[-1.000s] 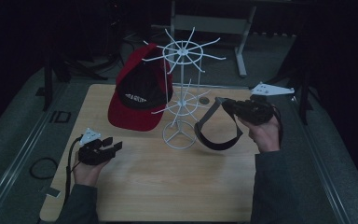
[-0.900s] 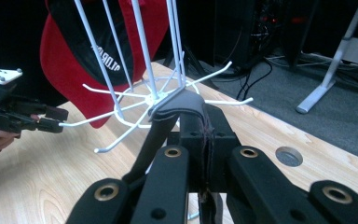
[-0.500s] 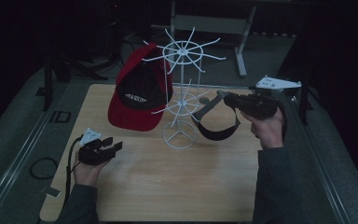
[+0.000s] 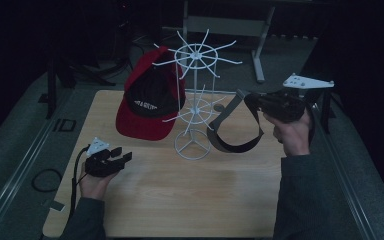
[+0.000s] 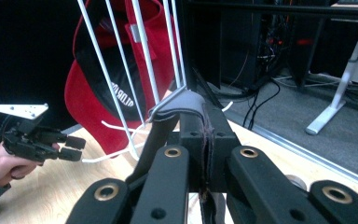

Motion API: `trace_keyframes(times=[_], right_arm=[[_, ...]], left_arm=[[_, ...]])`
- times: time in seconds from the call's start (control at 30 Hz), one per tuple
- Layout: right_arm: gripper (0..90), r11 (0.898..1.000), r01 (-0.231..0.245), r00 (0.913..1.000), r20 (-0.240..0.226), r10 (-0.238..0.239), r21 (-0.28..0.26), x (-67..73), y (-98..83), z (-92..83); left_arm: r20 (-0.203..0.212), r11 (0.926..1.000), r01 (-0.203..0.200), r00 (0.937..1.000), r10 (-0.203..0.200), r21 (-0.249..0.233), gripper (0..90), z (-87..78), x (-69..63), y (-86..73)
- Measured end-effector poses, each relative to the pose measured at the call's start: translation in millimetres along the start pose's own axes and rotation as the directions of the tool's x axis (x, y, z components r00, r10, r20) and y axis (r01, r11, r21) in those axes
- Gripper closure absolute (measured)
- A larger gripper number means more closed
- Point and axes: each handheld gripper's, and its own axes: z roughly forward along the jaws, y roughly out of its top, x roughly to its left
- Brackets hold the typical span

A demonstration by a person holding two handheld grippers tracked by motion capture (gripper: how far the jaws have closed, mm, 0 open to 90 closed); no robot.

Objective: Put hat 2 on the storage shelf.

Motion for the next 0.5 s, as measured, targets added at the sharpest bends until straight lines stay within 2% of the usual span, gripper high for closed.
trace_keyframes(times=[0.5], right_arm=[[88.3,0.999,-0.004,0.9999,-0.014,0.003,-0.04,1.5,17.6,-4.3]], left_arm=[[0.005,1.0,-0.004,1.0,0.004,0.005,50.4,1.0,-0.6,-0.2]])
